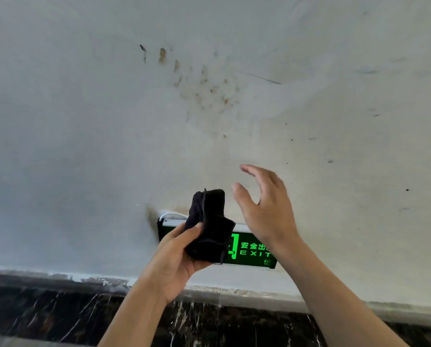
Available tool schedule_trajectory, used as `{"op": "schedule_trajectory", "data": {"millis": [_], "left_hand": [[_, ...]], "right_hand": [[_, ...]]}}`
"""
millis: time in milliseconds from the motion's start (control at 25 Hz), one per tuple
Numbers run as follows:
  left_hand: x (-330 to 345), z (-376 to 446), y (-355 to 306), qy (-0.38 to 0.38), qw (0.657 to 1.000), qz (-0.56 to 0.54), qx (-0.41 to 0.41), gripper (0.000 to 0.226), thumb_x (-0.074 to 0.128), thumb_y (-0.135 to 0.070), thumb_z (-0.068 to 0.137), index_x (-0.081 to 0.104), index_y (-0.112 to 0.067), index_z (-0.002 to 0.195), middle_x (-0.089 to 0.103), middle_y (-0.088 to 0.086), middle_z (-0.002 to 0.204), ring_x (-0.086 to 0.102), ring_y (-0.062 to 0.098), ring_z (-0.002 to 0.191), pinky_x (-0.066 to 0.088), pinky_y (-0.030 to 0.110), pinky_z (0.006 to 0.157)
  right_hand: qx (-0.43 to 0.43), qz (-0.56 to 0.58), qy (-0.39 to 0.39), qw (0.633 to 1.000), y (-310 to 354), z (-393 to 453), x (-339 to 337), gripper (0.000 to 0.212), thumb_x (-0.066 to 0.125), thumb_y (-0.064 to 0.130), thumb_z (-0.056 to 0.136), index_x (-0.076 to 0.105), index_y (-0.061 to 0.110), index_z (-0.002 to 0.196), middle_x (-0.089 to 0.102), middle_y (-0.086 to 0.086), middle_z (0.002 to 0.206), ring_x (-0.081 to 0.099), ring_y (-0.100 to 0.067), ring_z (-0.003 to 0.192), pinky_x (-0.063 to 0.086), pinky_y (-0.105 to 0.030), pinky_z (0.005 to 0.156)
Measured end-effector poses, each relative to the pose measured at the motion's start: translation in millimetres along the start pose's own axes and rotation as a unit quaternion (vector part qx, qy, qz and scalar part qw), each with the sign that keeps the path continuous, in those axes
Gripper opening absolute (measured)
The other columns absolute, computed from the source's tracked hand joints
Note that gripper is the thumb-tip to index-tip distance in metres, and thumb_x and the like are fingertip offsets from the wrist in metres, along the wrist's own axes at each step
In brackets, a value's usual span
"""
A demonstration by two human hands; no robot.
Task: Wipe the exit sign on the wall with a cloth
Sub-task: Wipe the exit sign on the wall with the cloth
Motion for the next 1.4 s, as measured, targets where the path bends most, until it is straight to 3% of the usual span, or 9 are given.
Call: {"op": "schedule_trajectory", "data": {"millis": [160, 360, 480, 640, 840, 920, 1040, 1160, 1400], "left_hand": [[-33, -3, -15, -0.074, 0.996, -0.038, 0.035, 0.042, 0.069, -0.013, 0.074, 0.065, -0.007, 0.116, 0.077, 0.02, 0.106, 0.077, 0.033, 0.09, 0.064, 0.04, 0.062], [-93, -8, -44, -0.181, 0.977, 0.009, 0.117, 0.041, 0.069, -0.014, 0.075, 0.063, -0.012, 0.115, 0.074, 0.011, 0.112, 0.071, 0.027, 0.102, 0.055, 0.038, 0.08], [-132, -13, -64, -0.263, 0.946, 0.092, 0.165, 0.023, 0.068, -0.006, 0.089, 0.063, -0.021, 0.105, 0.072, 0.008, 0.111, 0.068, 0.024, 0.104, 0.051, 0.038, 0.09], [-159, -9, -91, -0.355, 0.856, 0.295, 0.231, 0.034, 0.078, -0.016, 0.087, 0.054, -0.039, 0.095, 0.064, -0.012, 0.105, 0.061, 0.008, 0.102, 0.046, 0.032, 0.089], [-153, 22, -81, -0.351, 0.804, 0.403, 0.26, 0.05, 0.071, -0.002, 0.09, 0.049, -0.035, 0.121, 0.062, -0.022, 0.106, 0.061, 0.002, 0.095, 0.046, 0.021, 0.074], [-149, 35, -67, -0.318, 0.799, 0.44, 0.259, 0.065, 0.067, 0.006, 0.09, 0.047, -0.032, 0.14, 0.06, -0.015, 0.122, 0.059, 0.006, 0.103, 0.049, 0.029, 0.089], [-146, 47, -48, -0.289, 0.781, 0.481, 0.275, 0.064, 0.063, 0.016, 0.089, 0.052, -0.015, 0.144, 0.055, -0.009, 0.127, 0.053, 0.013, 0.116, 0.046, 0.034, 0.099], [-159, 53, -25, -0.291, 0.804, 0.459, 0.242, 0.059, 0.057, 0.016, 0.092, 0.049, -0.01, 0.145, 0.055, -0.003, 0.125, 0.055, 0.014, 0.108, 0.048, 0.031, 0.094], [-190, 64, 25, -0.259, 0.83, 0.478, 0.126, 0.058, 0.049, 0.023, 0.09, 0.052, -0.006, 0.14, 0.057, 0.006, 0.12, 0.061, 0.013, 0.094, 0.053, 0.011, 0.064]], "right_hand": [[-0.213, -0.263, -0.103, 0.935, 41, 38, 0, 0.054, 0.055, 0.034, 0.093, 0.049, 0.016, 0.143, 0.042, -0.011, 0.155, 0.027, -0.032, 0.147, 0.016, -0.049, 0.119], [-0.265, -0.381, -0.107, 0.879, 23, 87, 25, 0.068, 0.038, 0.047, 0.099, 0.012, 0.024, 0.157, 0.013, -0.007, 0.167, 0.004, -0.028, 0.152, -0.016, -0.043, 0.118], [-0.29, -0.398, -0.143, 0.859, 12, 95, 31, 0.068, 0.039, 0.046, 0.1, 0.011, 0.022, 0.157, 0.019, -0.008, 0.165, 0.006, -0.03, 0.15, -0.015, -0.046, 0.118], [-0.332, -0.405, -0.23, 0.82, 10, 94, 32, 0.065, 0.045, 0.047, 0.099, 0.026, 0.02, 0.156, 0.037, -0.013, 0.158, 0.019, -0.035, 0.145, 0.005, -0.056, 0.118], [-0.357, -0.406, -0.28, 0.793, 10, 91, 32, 0.063, 0.037, 0.05, 0.099, 0.03, 0.021, 0.155, 0.035, -0.011, 0.157, 0.023, -0.035, 0.143, 0.008, -0.055, 0.119], [-0.36, -0.408, -0.286, 0.789, 10, 92, 33, 0.064, 0.035, 0.051, 0.099, 0.029, 0.021, 0.155, 0.028, -0.009, 0.157, 0.022, -0.035, 0.143, 0.005, -0.053, 0.12], [-0.364, -0.411, -0.303, 0.779, 11, 91, 34, 0.065, 0.036, 0.051, 0.097, 0.03, 0.021, 0.154, 0.029, -0.009, 0.155, 0.023, -0.035, 0.143, 0.006, -0.052, 0.12], [-0.363, -0.414, -0.306, 0.777, 11, 92, 34, 0.065, 0.035, 0.052, 0.097, 0.03, 0.021, 0.154, 0.028, -0.009, 0.155, 0.022, -0.035, 0.143, 0.003, -0.051, 0.12], [-0.365, -0.414, -0.322, 0.769, 11, 94, 33, 0.063, 0.029, 0.053, 0.096, 0.035, 0.021, 0.15, 0.035, -0.011, 0.152, 0.027, -0.037, 0.14, 0.005, -0.051, 0.12]]}}
Point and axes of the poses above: each hand's wrist, its own z-axis towards the middle knuckle, its own x-axis out of the palm, y = z × x, the point moved 10 cm from there along z, towards the middle knuckle
